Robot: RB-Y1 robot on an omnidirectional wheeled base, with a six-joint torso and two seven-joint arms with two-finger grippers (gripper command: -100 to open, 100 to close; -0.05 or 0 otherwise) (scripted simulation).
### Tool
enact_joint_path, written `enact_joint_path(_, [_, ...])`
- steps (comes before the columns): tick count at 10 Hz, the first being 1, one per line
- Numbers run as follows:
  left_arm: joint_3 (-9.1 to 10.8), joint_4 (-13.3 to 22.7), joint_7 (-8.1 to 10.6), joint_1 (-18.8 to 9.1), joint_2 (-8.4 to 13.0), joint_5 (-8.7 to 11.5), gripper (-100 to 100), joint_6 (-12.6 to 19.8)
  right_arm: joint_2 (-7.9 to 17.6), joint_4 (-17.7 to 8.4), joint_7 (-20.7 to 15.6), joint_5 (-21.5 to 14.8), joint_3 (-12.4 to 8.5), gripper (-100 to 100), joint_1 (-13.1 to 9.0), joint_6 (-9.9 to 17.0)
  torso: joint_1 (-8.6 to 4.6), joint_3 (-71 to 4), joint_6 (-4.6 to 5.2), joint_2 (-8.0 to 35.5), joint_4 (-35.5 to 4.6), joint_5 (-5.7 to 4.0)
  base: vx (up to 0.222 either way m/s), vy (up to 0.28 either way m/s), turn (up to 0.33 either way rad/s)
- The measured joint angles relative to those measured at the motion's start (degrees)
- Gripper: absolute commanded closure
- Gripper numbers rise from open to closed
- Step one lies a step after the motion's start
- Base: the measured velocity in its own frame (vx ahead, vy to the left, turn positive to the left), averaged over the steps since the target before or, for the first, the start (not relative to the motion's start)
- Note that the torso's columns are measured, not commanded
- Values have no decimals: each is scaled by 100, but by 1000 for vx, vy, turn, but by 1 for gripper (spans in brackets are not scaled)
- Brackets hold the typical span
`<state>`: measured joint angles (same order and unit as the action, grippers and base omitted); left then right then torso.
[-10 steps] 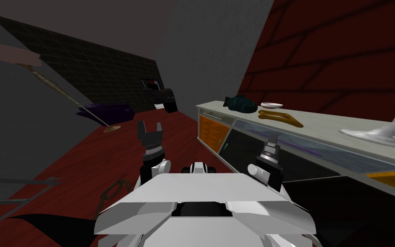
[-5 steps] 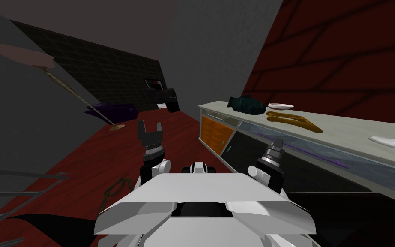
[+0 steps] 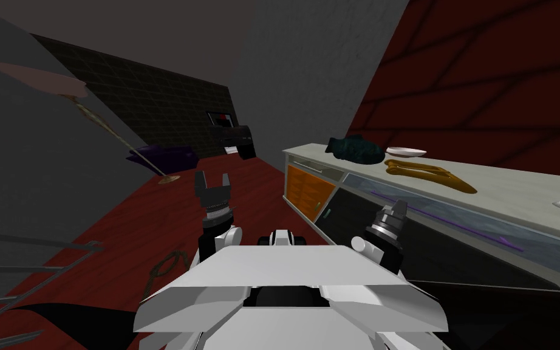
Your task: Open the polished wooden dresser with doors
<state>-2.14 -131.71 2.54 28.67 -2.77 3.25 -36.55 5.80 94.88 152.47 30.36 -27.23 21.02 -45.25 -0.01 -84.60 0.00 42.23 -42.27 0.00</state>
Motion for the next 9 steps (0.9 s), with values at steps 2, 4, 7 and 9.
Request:
enact_joint_path(2, [0, 0, 0, 0, 0, 0, 0, 0, -26, -24, 270, 31, -10, -100, 4, -17, -1, 6, 1, 11, -3, 0, 17, 7, 17])
enact_joint_path(4, [0, 0, 0, 0, 0, 0, 0, 0, -86, -50, 575, 83, -29, -100, 17, -33, 2, 4, 1, 6, -2, 1, 22, 8, 34])
enact_joint_path(7, [0, 0, 0, 0, 0, 0, 0, 0, -156, -95, 1033, 132, -49, -100, 21, -62, 0, 4, 1, 8, -2, 0, 13, 6, 13])
enact_joint_path(9, [0, 0, 0, 0, 0, 0, 0, 0, -217, -103, 1351, 159, -59, -100, 30, -71, 1, 3, 0, 5, -1, 0, 12, 3, 12])
